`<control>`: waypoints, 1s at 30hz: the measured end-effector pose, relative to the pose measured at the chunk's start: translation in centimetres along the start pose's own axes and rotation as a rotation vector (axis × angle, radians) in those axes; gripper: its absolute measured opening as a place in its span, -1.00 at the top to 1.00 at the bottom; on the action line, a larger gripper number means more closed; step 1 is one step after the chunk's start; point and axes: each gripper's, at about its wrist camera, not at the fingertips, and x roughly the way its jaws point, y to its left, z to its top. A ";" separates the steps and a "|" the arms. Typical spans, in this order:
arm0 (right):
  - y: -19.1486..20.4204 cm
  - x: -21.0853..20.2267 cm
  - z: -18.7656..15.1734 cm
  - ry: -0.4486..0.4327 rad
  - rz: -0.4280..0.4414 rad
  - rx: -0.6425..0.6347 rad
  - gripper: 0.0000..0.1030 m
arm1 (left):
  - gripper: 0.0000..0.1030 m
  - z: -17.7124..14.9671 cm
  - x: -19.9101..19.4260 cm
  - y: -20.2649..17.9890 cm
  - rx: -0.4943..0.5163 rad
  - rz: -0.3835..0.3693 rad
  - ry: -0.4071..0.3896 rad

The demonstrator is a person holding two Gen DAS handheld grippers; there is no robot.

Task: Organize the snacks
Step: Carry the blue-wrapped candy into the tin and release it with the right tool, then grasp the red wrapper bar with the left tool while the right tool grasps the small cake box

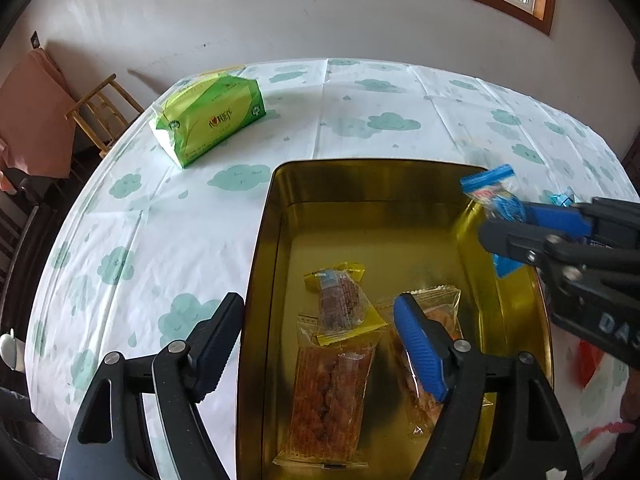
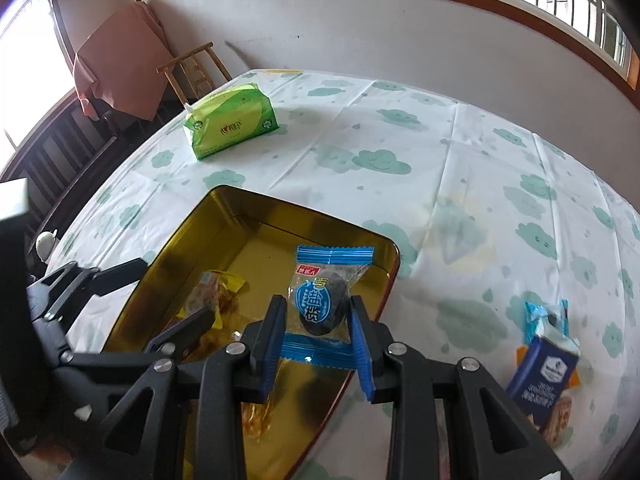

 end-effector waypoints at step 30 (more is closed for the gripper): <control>-9.9 -6.1 -6.0 -0.051 -0.116 0.169 0.08 | -0.46 0.1 -3.3 -3.0 0.042 -0.040 -0.056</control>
